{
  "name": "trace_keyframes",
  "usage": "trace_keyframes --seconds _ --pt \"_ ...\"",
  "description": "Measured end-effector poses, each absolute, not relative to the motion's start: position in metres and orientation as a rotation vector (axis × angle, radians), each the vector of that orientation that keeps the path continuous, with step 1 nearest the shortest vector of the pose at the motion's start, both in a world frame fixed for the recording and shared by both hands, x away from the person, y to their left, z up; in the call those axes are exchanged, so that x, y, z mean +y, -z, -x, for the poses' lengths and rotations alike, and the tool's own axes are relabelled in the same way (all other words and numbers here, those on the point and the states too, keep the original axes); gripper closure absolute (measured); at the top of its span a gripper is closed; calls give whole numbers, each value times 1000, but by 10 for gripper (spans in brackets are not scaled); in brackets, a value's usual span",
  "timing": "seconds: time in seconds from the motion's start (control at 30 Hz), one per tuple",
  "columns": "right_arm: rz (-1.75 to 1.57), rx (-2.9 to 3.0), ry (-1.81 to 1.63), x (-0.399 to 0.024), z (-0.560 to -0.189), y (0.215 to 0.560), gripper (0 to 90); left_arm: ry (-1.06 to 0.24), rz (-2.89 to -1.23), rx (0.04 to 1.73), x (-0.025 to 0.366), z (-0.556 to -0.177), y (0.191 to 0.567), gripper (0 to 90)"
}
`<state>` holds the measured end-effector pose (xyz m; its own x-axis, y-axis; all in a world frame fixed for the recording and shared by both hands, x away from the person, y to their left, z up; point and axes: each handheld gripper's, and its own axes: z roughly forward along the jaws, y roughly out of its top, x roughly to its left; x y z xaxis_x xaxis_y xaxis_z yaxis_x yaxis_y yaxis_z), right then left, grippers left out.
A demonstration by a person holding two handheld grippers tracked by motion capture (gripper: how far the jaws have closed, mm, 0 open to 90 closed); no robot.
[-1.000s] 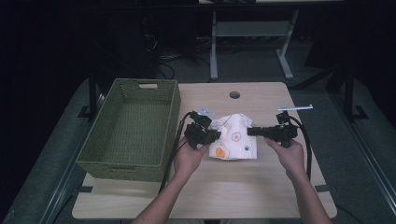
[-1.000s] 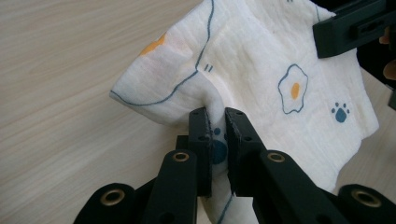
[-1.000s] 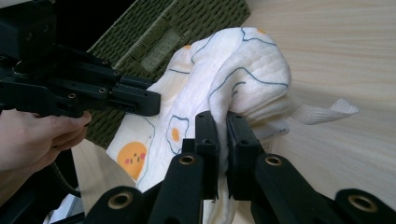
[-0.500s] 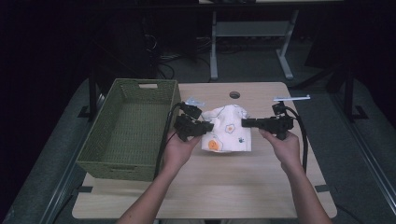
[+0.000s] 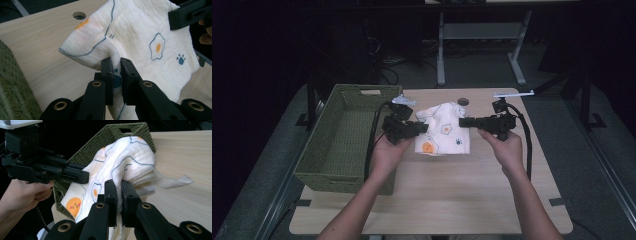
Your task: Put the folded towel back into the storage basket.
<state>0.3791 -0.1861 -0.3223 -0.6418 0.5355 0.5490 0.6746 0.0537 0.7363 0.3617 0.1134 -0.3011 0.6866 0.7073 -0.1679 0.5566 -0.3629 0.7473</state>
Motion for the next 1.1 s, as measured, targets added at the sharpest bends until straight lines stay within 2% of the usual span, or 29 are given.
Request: trace_keyframes --seconds 1.1 --pt "1180 -2226 1654 -113 -400 295 845 -264 -2036 1000 184 -367 278 823"
